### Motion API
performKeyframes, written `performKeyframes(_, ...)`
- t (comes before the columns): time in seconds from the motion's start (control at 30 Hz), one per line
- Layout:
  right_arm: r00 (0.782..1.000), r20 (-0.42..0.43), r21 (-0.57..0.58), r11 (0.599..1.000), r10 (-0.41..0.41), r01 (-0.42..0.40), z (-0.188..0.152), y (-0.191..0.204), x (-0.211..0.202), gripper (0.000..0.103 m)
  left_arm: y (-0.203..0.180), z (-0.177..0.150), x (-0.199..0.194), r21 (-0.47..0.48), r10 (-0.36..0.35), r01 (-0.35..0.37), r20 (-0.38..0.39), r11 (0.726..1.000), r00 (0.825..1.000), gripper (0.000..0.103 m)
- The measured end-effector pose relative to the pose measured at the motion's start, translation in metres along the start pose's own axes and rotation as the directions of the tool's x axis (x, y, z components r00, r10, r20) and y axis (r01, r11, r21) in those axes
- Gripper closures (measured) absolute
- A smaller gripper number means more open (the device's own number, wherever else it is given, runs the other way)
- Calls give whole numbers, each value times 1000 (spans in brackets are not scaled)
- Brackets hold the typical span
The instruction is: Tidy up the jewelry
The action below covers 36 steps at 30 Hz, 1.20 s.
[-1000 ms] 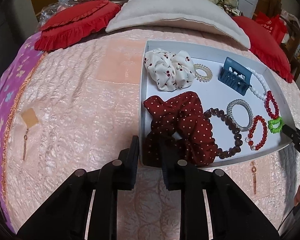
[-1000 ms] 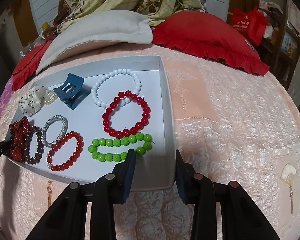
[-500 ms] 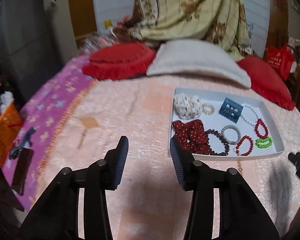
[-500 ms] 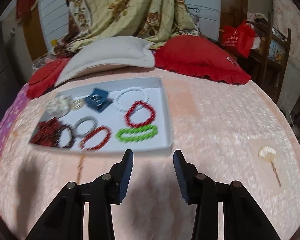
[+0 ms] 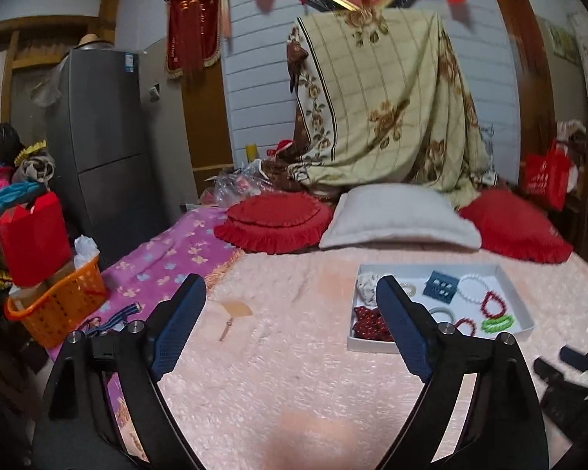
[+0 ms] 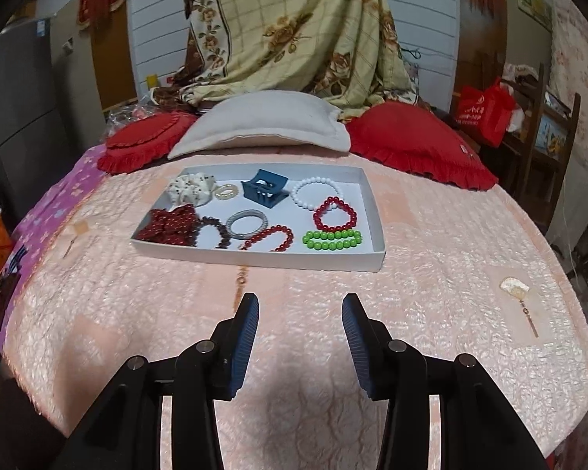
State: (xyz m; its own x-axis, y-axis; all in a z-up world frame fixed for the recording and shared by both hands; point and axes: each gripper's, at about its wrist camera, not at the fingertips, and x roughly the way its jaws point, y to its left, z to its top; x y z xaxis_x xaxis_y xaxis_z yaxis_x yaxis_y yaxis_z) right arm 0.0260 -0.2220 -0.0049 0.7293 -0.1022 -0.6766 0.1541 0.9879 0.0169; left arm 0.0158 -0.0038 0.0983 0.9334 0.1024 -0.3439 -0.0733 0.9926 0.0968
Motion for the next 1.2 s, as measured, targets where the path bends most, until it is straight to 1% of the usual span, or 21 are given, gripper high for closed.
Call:
performKeyframes(0.03,1000,2,1,1000,3,-3,-2,2,-3,60,3,0,-5,-15,-13,13,7,1000,1000,13)
performKeyframes(0.07,1000,2,6,1000,8,-8,-5,4,-6,60,5,-1,-8,-17,-22,22,10,1000,1000,6)
performKeyframes(0.1,1000,0,9,1000,10,-10,-6,5,-8,60,6,-2,-12,-21,-32,32,15,999,999,2)
performKeyframes(0.13,1000,-1,13,1000,12,-12,-7,6,-10,60,8,-3,-16,-25,-35,35,26,999,999,1)
performKeyframes(0.2,1000,-2,11,1000,10,-10,-9,8,-12,60,9,-4,-22,-23,-34,35,36,999,999,1)
performKeyframes(0.27,1000,-1,8,1000,-4,4,-11,9,-15,59,8,-5,-24,-21,-49,49,21,999,999,1)
performKeyframes(0.37,1000,1,19,1000,-10,10,-13,9,-18,54,8,-8,-22,-40,-103,101,-43,994,994,1)
performKeyframes(0.43,1000,4,26,1000,-15,15,-14,8,-20,46,7,-11,-21,-55,-125,121,-80,991,989,1)
performKeyframes(0.47,1000,6,27,1000,-16,16,-15,8,-21,46,6,-13,-19,-59,-130,124,-102,991,986,1)
performKeyframes(0.57,1000,6,17,1000,-24,24,-17,10,-22,45,-2,-18,-16,-58,-146,139,-147,989,978,1)
performKeyframes(0.7,1000,0,3,1000,-27,27,-19,14,-20,45,-13,-27,-13,-30,-152,149,-190,988,970,1)
performKeyframes(0.93,999,-24,-3,999,-36,36,-24,15,-11,45,-23,-37,-7,-23,-183,183,-245,983,952,1)
performKeyframes(1.07,999,-31,-10,999,-42,41,-26,16,-9,44,-30,-42,-4,-3,-186,193,-276,981,943,1)
performKeyframes(1.2,998,-34,-10,999,-50,49,-28,16,-7,44,-35,-46,-4,11,-192,204,-288,979,938,1)
